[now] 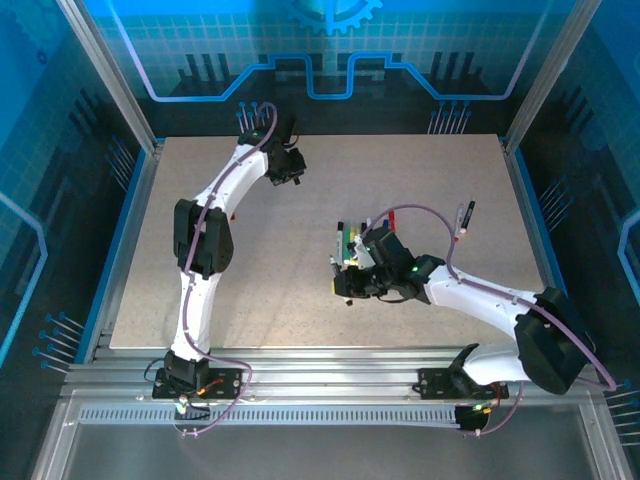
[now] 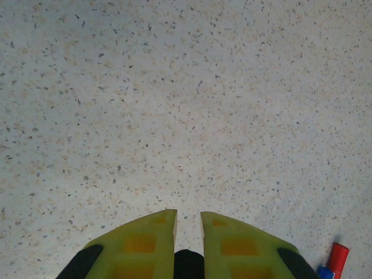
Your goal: Open the pen caps
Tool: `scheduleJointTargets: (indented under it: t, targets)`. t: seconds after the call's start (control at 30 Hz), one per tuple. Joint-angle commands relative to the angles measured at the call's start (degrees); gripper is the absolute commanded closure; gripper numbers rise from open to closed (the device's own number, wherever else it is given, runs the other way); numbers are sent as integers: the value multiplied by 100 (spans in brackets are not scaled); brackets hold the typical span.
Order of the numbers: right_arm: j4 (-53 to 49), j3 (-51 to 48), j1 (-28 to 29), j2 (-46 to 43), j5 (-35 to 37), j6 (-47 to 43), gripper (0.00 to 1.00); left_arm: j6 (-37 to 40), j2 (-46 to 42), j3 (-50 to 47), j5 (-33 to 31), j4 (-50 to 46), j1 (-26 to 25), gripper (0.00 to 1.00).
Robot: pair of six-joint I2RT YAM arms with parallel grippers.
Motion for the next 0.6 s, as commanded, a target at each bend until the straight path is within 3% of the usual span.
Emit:
scheduleJointTargets:
  t: [0.0, 0.37, 0.57]
  targets:
    - [-469, -54, -258, -191, 337, -177, 100, 135, 73, 170, -220, -227, -193, 100]
    - [-1011, 744, -1014, 436, 1657, -922, 100, 581, -350, -796, -711, -249, -157, 100]
    - [-1214, 1461, -1590, 884, 2029, -1296, 100, 679, -520, -1264, -938, -224, -124, 100]
